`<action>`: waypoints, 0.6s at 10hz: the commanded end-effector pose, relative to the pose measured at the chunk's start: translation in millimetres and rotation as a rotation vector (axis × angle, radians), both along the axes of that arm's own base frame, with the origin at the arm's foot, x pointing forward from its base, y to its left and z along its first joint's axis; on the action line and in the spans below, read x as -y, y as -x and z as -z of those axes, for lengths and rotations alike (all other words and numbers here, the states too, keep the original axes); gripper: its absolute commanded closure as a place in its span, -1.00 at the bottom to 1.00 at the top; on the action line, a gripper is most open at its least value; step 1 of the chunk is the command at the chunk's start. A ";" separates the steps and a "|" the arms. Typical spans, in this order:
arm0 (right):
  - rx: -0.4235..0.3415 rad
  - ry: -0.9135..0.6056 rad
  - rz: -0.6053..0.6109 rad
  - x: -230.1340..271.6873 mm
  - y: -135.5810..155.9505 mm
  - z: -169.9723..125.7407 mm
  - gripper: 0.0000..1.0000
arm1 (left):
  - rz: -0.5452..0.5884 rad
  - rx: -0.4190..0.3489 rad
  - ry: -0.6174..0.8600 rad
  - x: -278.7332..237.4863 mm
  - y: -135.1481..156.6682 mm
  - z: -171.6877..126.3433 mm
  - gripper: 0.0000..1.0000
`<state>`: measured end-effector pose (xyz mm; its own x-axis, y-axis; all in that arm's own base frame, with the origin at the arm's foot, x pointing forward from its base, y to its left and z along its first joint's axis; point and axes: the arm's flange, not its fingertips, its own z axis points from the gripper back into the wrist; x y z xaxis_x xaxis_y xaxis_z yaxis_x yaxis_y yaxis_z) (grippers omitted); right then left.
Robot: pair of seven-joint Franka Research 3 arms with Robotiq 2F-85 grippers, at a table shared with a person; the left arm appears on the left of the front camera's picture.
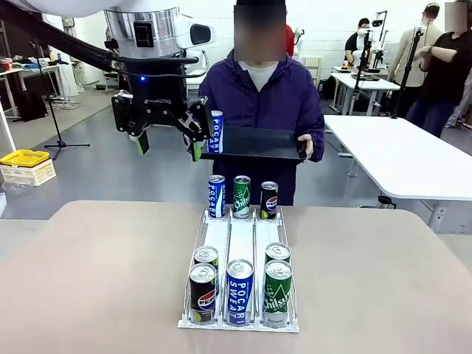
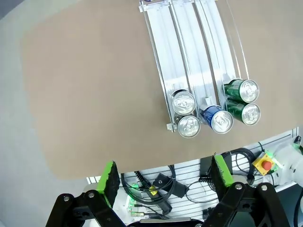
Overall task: Retrieve and hand over the desired beverage to the person.
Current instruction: Pick up another can of the same type that the person held from the Automatic Can Dispenser.
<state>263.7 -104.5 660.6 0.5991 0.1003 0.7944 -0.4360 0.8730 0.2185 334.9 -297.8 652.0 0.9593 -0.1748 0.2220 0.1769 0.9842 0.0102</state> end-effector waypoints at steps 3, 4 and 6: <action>0.001 -0.006 -0.011 -0.3 -0.6 0.9 -1.00 | 0.003 -0.008 -0.005 -0.7 0.5 -4.3 -1.00; 0.001 -0.006 -0.011 -0.3 -0.6 0.9 -1.00 | 0.003 -0.008 -0.005 -0.7 0.5 -4.3 -1.00; 0.001 -0.006 -0.011 -0.3 -0.6 0.9 -1.00 | 0.114 -0.039 0.095 -35.1 -6.1 -4.8 -1.00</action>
